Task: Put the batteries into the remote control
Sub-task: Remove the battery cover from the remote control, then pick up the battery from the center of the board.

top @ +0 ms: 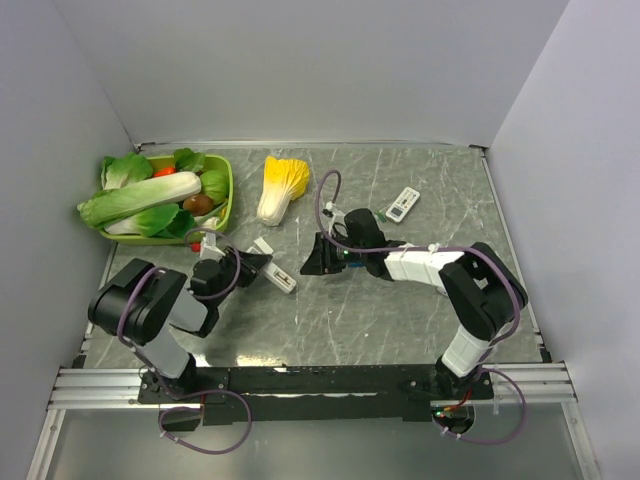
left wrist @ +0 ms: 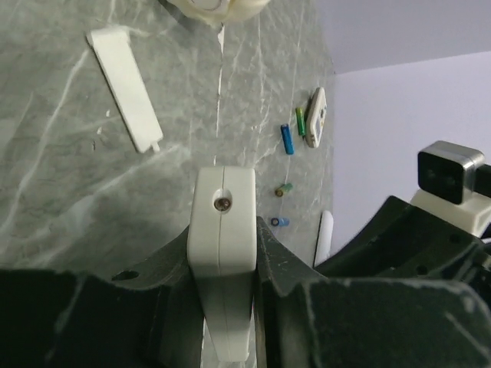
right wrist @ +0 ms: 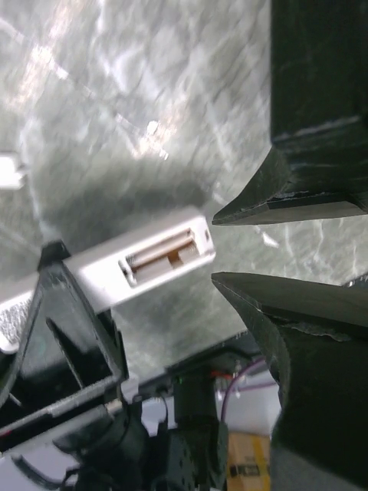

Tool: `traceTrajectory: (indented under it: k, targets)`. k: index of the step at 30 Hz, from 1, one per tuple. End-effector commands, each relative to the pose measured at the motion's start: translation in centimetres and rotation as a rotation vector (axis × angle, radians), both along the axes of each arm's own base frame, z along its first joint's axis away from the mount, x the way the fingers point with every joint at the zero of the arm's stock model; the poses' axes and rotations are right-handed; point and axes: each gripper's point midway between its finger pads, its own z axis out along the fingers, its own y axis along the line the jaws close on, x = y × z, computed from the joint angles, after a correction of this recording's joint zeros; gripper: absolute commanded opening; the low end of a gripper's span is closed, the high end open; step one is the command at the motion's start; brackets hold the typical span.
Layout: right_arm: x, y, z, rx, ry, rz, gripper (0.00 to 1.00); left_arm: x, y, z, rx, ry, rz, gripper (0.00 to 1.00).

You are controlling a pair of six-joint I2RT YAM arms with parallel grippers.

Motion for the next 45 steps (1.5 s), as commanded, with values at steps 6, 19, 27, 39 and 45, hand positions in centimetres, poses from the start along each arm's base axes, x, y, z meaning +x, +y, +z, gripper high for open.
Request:
traceTrajectory:
  k: [6, 19, 27, 39, 45]
  targets:
    - [2.4, -6.0, 1.1, -0.267, -0.193, -0.080, 0.47, 0.4, 0.3, 10.1, 0.116, -0.327, -0.020, 0.02]
    - [4.7, -13.3, 0.2, -0.697, -0.270, 0.109, 0.55, -6.0, -0.3, 14.2, 0.203, -0.484, -0.215, 0.02]
    - [4.8, -14.5, -2.4, -0.813, -0.271, 0.291, 0.50, -9.1, -2.1, 16.1, 0.174, -0.601, -0.390, 0.02]
    - [5.7, -14.9, -3.6, -0.826, -0.228, 0.280, 0.47, -10.2, -3.3, 16.3, 0.166, -0.612, -0.510, 0.02]
    - [6.5, -14.5, -1.1, -0.703, -0.097, -0.062, 0.52, -9.5, -3.0, 15.8, 0.181, -0.570, -0.479, 0.02]
